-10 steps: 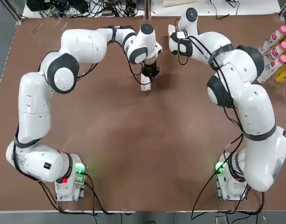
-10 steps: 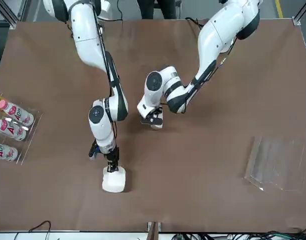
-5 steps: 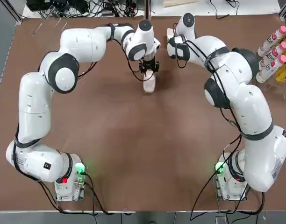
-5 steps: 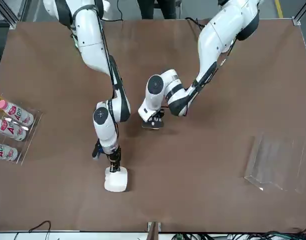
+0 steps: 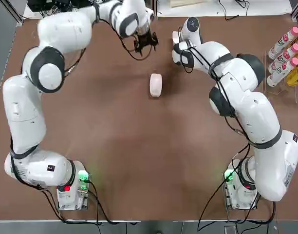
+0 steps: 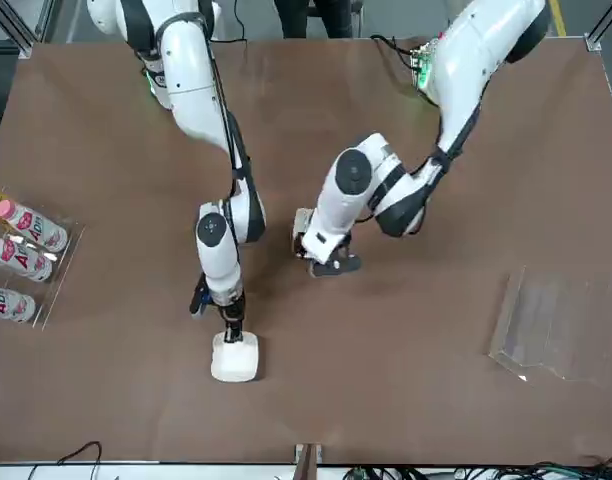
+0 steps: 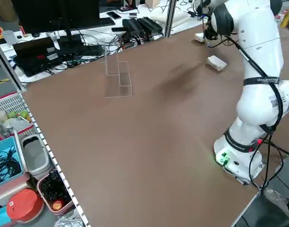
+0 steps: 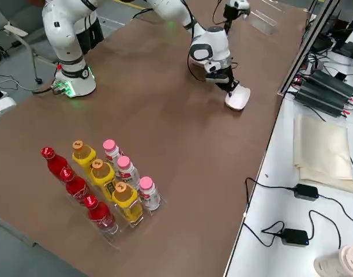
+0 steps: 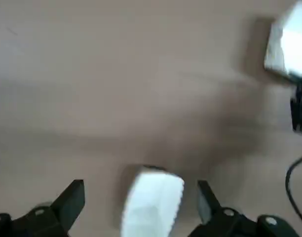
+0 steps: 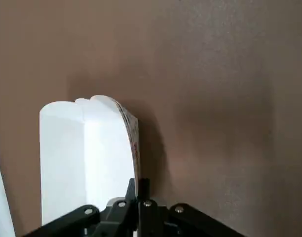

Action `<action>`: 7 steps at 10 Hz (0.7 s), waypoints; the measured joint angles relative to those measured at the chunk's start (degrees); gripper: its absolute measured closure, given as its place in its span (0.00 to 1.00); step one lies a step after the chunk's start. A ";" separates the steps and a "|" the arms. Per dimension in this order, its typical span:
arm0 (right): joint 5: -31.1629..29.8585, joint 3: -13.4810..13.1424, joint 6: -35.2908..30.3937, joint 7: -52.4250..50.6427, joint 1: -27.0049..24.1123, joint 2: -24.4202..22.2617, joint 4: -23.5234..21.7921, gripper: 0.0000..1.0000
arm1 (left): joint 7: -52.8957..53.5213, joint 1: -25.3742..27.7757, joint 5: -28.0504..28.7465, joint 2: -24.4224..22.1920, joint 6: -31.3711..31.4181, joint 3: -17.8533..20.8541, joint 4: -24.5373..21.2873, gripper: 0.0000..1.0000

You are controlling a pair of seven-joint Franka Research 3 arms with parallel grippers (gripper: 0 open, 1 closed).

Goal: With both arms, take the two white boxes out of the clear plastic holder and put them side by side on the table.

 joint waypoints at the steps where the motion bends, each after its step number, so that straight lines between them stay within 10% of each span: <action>1: 0.00 -0.15 0.00 0.00 0.03 0.01 0.03 0.96 | 0.38 2.84 0.00 -2.38 -3.15 -0.16 0.07 0.00; 7: 0.00 -0.75 0.00 0.01 0.13 0.09 0.43 0.49 | 13.35 18.87 -1.48 -13.67 -19.66 -2.48 -1.83 0.00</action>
